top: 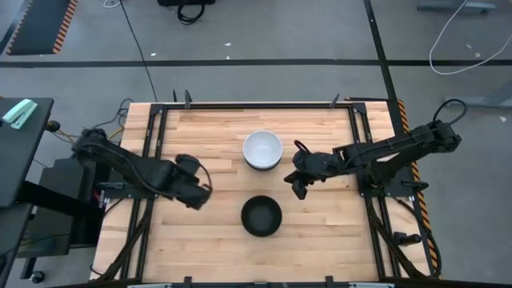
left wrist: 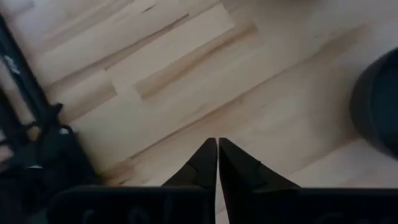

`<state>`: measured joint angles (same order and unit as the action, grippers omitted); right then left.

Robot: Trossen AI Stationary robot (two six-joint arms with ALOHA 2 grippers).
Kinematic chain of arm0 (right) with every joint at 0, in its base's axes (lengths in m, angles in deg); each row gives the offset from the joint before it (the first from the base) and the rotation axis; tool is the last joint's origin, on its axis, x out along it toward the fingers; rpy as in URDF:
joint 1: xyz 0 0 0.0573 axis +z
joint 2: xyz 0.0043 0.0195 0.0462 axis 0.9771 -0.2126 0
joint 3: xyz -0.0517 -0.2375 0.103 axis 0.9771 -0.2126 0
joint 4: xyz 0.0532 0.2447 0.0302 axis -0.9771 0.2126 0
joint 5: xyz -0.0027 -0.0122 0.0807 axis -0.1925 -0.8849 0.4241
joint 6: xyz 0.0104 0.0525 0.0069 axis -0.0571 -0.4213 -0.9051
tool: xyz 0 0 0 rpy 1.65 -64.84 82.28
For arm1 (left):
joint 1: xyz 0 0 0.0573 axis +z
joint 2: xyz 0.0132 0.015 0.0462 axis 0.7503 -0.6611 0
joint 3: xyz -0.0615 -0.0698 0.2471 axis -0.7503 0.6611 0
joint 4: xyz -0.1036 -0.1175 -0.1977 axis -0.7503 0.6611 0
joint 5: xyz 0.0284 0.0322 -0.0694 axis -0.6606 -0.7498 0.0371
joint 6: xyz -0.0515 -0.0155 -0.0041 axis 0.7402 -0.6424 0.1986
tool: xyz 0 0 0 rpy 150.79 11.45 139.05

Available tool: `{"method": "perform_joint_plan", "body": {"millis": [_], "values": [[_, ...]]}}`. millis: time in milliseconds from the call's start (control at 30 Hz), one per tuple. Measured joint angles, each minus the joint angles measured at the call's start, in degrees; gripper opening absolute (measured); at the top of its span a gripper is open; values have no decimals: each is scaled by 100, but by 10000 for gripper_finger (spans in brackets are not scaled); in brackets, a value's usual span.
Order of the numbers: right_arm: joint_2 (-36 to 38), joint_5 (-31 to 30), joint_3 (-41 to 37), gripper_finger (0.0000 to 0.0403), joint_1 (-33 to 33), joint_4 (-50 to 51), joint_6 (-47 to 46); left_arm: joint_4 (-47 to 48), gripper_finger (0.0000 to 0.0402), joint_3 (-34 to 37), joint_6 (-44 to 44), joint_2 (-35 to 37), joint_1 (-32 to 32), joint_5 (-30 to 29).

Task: Nest bowls inside each other
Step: Stack the black bowl on top of the white bowl

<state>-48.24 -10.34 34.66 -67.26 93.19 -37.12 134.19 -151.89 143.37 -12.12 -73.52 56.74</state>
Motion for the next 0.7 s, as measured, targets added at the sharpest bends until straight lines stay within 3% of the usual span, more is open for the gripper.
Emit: {"method": "perform_joint_plan", "body": {"millis": [200,400,700], "values": [[0,435,0,12,-189,-2,-17,-990,25,1380,210,855,144,128],[0,695,0,12,-289,121,-371,-1836,16,2431,148,1195,525,383],[-65,911,23,12,-333,623,-925,-3996,38,3277,-1035,1225,1282,1275]]}}
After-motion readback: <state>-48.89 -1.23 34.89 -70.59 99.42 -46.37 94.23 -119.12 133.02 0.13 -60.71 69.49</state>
